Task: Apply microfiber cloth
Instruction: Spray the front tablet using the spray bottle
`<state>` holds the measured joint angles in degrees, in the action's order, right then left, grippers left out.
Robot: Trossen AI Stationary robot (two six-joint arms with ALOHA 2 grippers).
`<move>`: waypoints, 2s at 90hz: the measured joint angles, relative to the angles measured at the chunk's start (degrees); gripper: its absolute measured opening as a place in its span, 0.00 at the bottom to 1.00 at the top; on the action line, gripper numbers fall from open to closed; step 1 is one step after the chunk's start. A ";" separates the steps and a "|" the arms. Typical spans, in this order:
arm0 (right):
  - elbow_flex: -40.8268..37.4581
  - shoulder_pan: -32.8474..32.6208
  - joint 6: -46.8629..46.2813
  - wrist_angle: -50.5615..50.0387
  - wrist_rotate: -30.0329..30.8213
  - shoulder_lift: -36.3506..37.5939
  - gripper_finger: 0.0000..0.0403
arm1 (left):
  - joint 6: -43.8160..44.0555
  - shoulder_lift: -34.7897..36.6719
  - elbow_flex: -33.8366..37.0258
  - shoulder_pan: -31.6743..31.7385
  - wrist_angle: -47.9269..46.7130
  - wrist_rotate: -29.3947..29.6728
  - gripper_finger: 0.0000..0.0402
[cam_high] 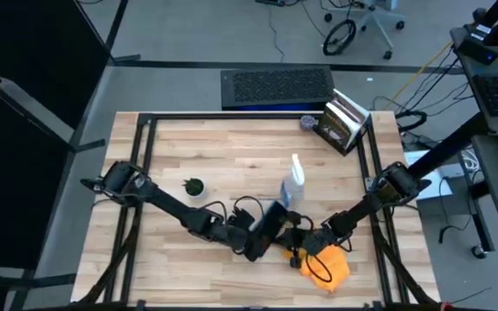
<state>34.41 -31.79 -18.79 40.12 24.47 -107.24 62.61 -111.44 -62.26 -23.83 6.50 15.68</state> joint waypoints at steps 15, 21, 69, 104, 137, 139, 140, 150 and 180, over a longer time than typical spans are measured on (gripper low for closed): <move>0.00 -1.39 -7.08 -6.85 -0.98 5.41 0.09 | -2.48 1.72 0.13 -2.65 -1.36 -0.43 0.02; -0.02 -2.63 -11.73 -12.88 -1.15 8.53 0.16 | -4.60 3.34 0.32 -4.18 -2.97 0.23 0.02; -0.09 -7.13 -0.70 6.31 10.30 18.04 0.49 | -38.11 13.70 -0.12 -8.60 5.91 12.47 0.02; -0.09 -5.33 21.78 27.56 10.40 18.10 0.18 | -54.14 14.12 -5.97 -6.23 6.32 12.68 0.02; -0.11 -3.94 16.81 6.89 11.82 26.16 0.02 | -46.24 18.83 -6.08 -3.43 -8.85 8.67 0.28; -0.11 -3.70 16.12 4.91 11.82 27.24 0.02 | -45.70 19.67 -6.08 -3.28 -9.77 8.04 0.30; -0.11 -3.60 15.81 4.07 11.83 27.73 0.02 | -45.54 20.09 -6.08 -3.19 -10.14 7.83 0.31; 0.30 -2.53 14.87 -2.16 11.34 32.05 0.02 | -46.61 22.53 -6.10 -2.09 -10.51 7.30 0.42; 12.55 1.93 13.75 -24.61 5.00 30.78 0.02 | -52.66 20.31 -6.08 3.56 -3.89 1.83 0.52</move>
<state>46.96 -29.87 -5.04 15.51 29.47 -76.47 9.95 -91.13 -68.34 -20.27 2.61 17.51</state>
